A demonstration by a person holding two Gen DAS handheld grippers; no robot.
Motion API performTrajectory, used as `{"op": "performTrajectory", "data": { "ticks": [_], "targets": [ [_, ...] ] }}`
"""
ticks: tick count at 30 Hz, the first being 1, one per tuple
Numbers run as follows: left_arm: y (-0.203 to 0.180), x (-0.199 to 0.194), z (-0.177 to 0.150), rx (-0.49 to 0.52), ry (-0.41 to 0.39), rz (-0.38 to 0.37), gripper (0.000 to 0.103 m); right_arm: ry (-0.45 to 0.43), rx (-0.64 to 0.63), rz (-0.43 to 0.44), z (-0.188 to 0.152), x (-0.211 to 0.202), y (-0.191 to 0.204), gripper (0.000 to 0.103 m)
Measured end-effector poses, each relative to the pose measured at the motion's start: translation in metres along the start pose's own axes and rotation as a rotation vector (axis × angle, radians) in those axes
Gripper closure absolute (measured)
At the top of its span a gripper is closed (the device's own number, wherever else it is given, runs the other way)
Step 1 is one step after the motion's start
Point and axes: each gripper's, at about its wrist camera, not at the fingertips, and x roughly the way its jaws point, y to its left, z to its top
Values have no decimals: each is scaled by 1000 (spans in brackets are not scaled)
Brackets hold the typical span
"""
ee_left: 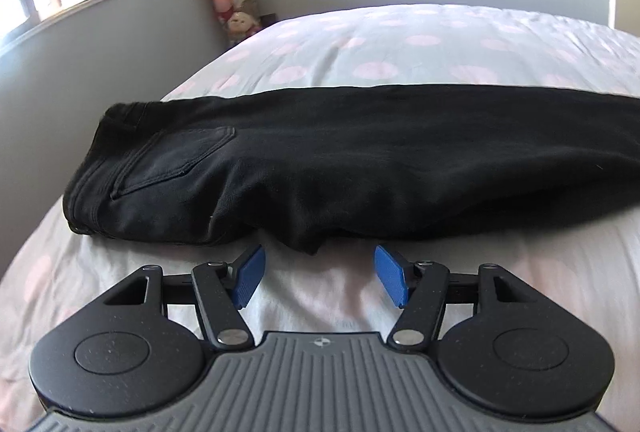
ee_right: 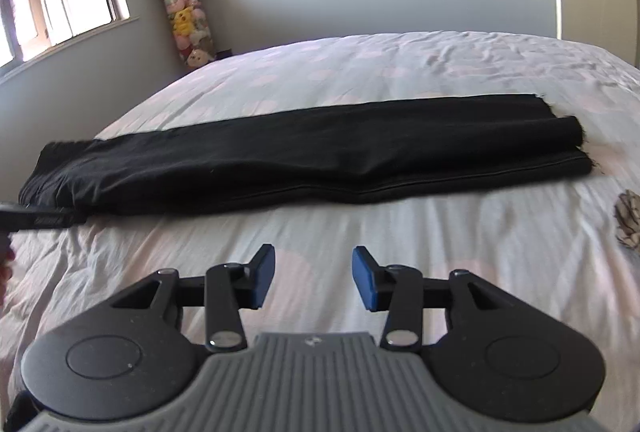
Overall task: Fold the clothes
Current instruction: 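Lay the lifted black jeans flat on the bed and open both grippers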
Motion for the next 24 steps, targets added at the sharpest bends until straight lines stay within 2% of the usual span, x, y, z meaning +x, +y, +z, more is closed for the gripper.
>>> {"op": "performTrajectory", "data": {
  "ticks": [2,4,6,9,10,14,18,19,22,24],
  "targets": [
    [5,15,-3,-27,14,5,43,13,-54,-3,-4,9,10,56],
    [10,24,-5,-49,10,-14,43,14,-115,-14,-8,17,19,56],
    [13,28,-6,-65,-9,-26,49,5,-168,-29,-12,23,23,55],
    [20,24,-1,-96,-57,-51,71,2,-200,-33,-18,35,23,47],
    [24,22,2,-112,-70,-61,81,11,-206,-28,-20,38,22,45],
    [38,12,13,-176,-99,-90,90,40,-227,-14,-28,49,20,44],
    [33,-18,26,-89,-185,-41,93,38,-210,-10,-25,48,16,43],
    [37,-19,29,-95,-163,-51,93,40,-207,-11,-25,47,15,43],
    [54,-7,28,-182,-1,-130,93,40,-199,-10,-25,47,16,43],
    [56,-2,22,-168,80,-145,93,34,-200,-11,-24,47,16,43]
  ]
}}
